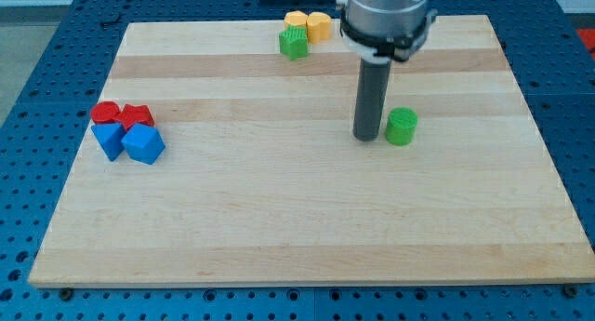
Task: Slide green circle to the center
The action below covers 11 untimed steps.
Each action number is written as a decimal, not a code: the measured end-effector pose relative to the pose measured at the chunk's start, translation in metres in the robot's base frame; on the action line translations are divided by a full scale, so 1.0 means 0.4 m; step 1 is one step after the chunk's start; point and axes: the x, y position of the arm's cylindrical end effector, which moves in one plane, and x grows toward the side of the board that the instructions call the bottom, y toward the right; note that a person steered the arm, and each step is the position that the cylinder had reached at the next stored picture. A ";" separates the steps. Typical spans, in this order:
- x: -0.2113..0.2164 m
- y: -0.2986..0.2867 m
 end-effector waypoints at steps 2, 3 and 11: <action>0.129 0.132; 0.086 0.176; -0.219 -0.027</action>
